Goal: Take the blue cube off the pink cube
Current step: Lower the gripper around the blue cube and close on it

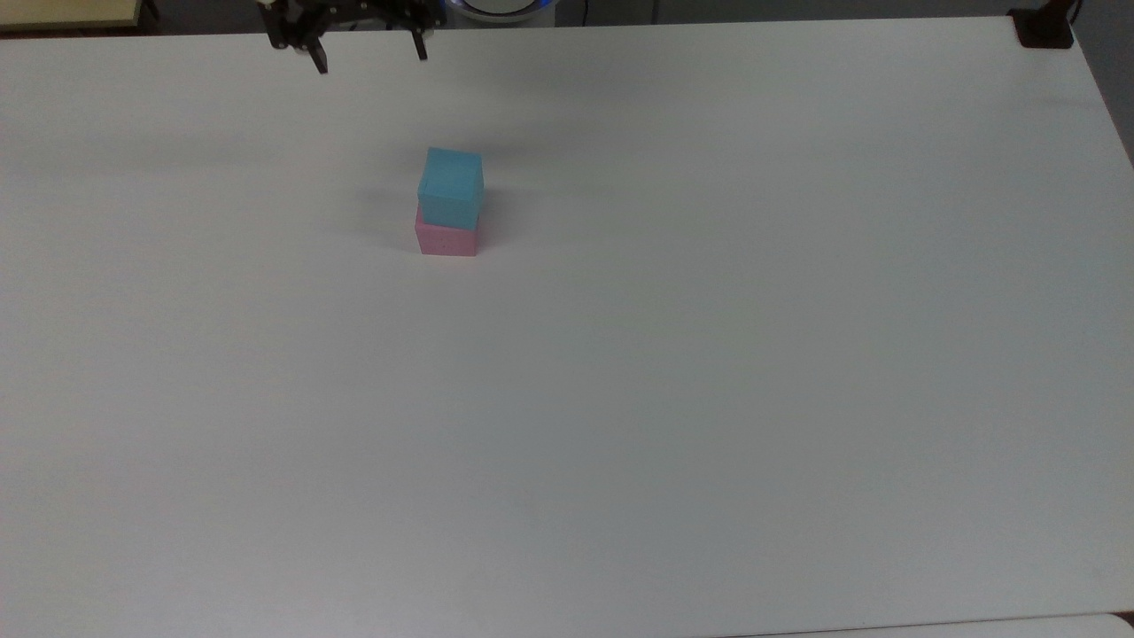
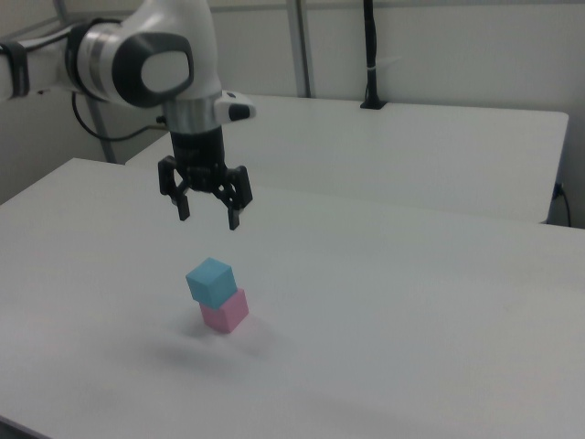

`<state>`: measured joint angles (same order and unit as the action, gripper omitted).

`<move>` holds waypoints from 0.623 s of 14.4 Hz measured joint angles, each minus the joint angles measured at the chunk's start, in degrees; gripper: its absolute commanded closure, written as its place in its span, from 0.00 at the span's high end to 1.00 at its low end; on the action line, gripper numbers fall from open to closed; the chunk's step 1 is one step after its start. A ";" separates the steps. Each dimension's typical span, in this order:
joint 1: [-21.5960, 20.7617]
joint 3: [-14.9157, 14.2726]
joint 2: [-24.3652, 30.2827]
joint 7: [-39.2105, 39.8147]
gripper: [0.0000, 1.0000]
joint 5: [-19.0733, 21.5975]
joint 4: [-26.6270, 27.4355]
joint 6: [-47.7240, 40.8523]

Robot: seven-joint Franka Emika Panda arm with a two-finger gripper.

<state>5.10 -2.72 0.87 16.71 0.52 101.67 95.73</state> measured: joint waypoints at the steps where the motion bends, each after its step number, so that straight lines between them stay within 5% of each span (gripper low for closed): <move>1: -0.14 0.02 -0.10 -2.06 1.00 0.00 1.71 2.85; 9: -2.33 1.25 -3.37 -11.11 1.00 0.00 10.63 15.78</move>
<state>2.76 -1.47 -2.49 5.60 0.52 112.29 111.51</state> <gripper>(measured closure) 0.000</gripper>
